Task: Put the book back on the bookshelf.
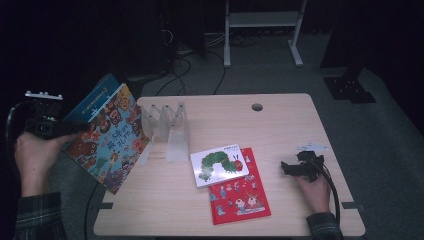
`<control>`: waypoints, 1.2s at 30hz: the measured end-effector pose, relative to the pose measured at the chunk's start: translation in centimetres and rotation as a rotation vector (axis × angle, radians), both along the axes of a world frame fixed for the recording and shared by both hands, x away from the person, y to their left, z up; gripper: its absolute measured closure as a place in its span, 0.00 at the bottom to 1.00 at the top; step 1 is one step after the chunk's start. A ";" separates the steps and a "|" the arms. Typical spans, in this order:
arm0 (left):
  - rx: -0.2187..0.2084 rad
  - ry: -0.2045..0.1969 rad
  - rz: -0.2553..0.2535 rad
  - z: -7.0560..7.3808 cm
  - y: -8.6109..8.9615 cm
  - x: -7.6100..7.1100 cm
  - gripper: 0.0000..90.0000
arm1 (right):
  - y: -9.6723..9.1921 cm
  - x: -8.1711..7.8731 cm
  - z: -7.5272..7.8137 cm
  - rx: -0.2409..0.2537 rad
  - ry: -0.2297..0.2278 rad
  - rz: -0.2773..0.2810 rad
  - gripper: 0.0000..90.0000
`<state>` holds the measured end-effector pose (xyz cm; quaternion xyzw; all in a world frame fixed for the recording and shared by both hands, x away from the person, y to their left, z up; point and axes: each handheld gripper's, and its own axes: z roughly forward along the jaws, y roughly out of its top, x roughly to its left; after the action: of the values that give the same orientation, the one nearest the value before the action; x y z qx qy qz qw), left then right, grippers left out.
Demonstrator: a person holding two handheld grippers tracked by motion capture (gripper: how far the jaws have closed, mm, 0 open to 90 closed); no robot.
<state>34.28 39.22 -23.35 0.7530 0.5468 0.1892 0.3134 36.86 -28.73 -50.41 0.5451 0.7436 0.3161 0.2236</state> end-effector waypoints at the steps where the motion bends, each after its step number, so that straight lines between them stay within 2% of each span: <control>1: 0.008 -0.013 0.009 0.5 0.1 -0.1 0.83 | 0.0 0.0 0.0 0.000 0.000 0.000 0.01; 3: -0.008 -0.035 0.010 1.2 0.3 -0.5 0.85 | 0.0 0.0 0.0 0.000 0.000 0.000 0.01; 7: -0.002 -0.034 -0.007 1.7 0.2 -0.9 0.95 | 0.0 0.0 0.0 0.000 0.000 0.000 0.01; 9: -0.002 -0.021 -0.027 1.5 -0.1 -1.0 0.99 | 0.0 0.0 0.0 0.000 0.000 0.001 0.01; 15: -0.005 -0.008 -0.100 0.5 -1.9 -1.1 1.00 | 0.0 0.0 0.0 -0.001 -0.001 0.002 0.01; 17: -0.001 -0.004 -0.137 -0.3 -3.0 -1.1 1.00 | 0.0 0.0 0.0 -0.001 -0.002 0.007 0.02; 20: 0.002 0.003 -0.183 -1.3 -4.5 -1.1 1.00 | 0.1 -0.2 0.1 0.005 -0.017 0.026 0.09; 31: -0.005 0.023 -0.303 -6.1 -9.5 -0.8 0.98 | 0.1 -0.3 0.1 0.007 -0.021 0.033 0.10; 36: -0.016 0.020 -0.351 -8.4 -11.2 -1.0 0.95 | 0.1 -0.3 0.1 0.007 -0.022 0.035 0.10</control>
<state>33.29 28.00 -31.78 0.8362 0.4115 0.1201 0.3421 36.58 -28.66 -50.33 0.5294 0.7495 0.3282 0.2243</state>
